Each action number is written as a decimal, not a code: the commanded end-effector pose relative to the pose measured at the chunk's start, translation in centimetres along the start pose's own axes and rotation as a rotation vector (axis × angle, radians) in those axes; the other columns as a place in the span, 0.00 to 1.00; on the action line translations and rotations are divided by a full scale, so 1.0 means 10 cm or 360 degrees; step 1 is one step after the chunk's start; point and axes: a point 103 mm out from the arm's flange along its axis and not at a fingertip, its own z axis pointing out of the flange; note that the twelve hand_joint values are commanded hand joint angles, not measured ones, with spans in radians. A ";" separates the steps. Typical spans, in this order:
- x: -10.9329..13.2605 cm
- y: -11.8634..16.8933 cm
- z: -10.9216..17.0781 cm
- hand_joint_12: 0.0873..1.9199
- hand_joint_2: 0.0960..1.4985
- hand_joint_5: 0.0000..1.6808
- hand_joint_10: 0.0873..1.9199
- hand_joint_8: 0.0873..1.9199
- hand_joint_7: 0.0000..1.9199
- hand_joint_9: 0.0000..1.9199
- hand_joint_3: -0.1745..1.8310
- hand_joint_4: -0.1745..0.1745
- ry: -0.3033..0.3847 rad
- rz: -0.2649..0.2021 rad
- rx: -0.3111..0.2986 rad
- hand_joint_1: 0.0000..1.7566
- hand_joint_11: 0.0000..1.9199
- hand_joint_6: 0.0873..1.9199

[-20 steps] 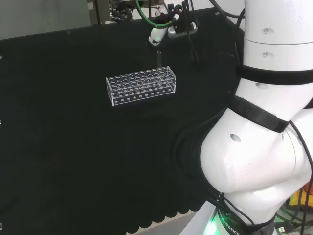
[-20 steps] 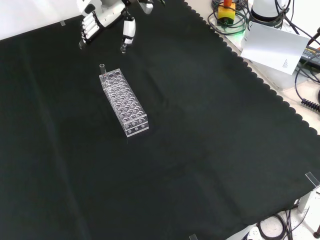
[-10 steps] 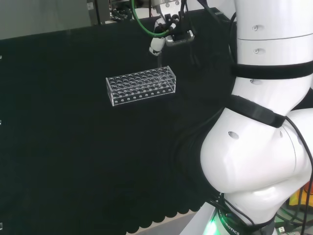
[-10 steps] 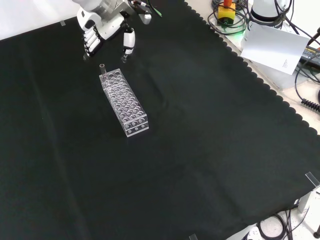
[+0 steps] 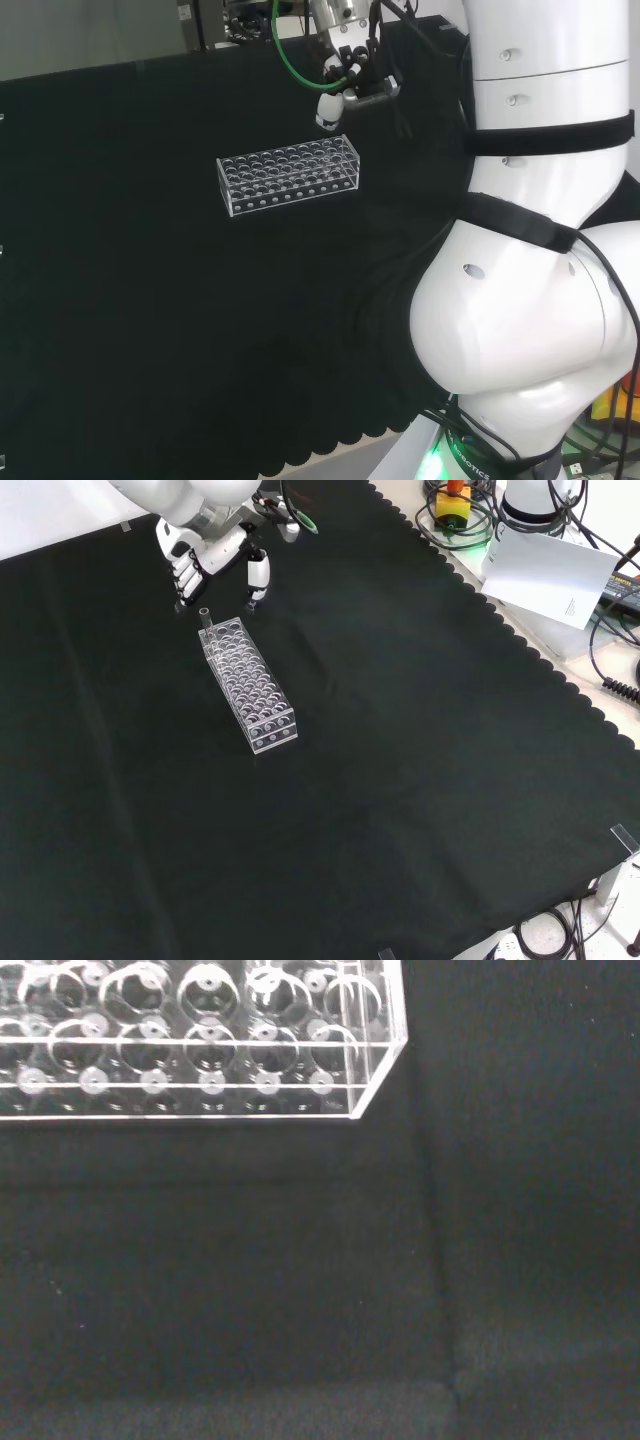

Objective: Pick up the test tube.

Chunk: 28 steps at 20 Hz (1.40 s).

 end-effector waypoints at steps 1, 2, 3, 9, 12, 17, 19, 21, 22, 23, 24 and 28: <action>0.00 0.08 0.03 0.72 0.49 0.16 0.47 0.45 0.10 0.00 0.31 0.31 0.0017 0.0024 -0.0072 0.44 0.00 0.00; 0.01 0.10 0.03 0.73 0.49 0.17 0.49 0.45 0.12 0.01 0.32 0.31 0.0024 0.0027 -0.0089 0.44 0.00 0.00; 0.01 0.12 0.02 0.75 0.48 0.17 0.50 0.46 0.13 0.02 0.33 0.30 0.0026 0.0028 -0.0099 0.45 0.00 0.00; 0.09 0.23 -0.04 0.78 0.46 0.20 0.51 0.47 0.16 0.05 0.36 0.30 0.0009 0.0020 -0.0110 0.47 0.00 0.00; 0.11 0.26 -0.07 0.78 0.46 0.20 0.51 0.47 0.16 0.05 0.37 0.30 0.0003 0.0013 -0.0114 0.48 0.00 0.00; 0.15 0.28 -0.10 0.79 0.45 0.21 0.50 0.47 0.19 0.07 0.38 0.31 -0.0011 -0.0004 -0.0140 0.48 0.00 0.00; 0.16 0.29 -0.11 0.80 0.44 0.24 0.48 0.47 0.26 0.13 0.39 0.31 -0.0016 -0.0010 -0.0147 0.49 0.00 0.00; 0.19 0.29 -0.11 0.81 0.43 0.30 0.45 0.47 0.34 0.21 0.40 0.28 -0.0029 -0.0013 -0.0162 0.51 0.01 0.00; 0.20 0.29 -0.12 0.80 0.43 0.34 0.44 0.47 0.38 0.25 0.40 0.25 -0.0032 -0.0017 -0.0175 0.52 0.02 0.01; 0.21 0.30 -0.12 0.80 0.43 0.38 0.42 0.47 0.41 0.29 0.41 0.22 -0.0038 -0.0017 -0.0193 0.53 0.04 0.04; 0.22 0.30 -0.13 0.79 0.42 0.42 0.40 0.47 0.44 0.33 0.41 0.18 -0.0042 -0.0017 -0.0207 0.54 0.06 0.08; 0.26 0.32 -0.16 0.77 0.41 0.50 0.35 0.45 0.54 0.44 0.44 0.03 -0.0038 -0.0020 -0.0284 0.56 0.12 0.25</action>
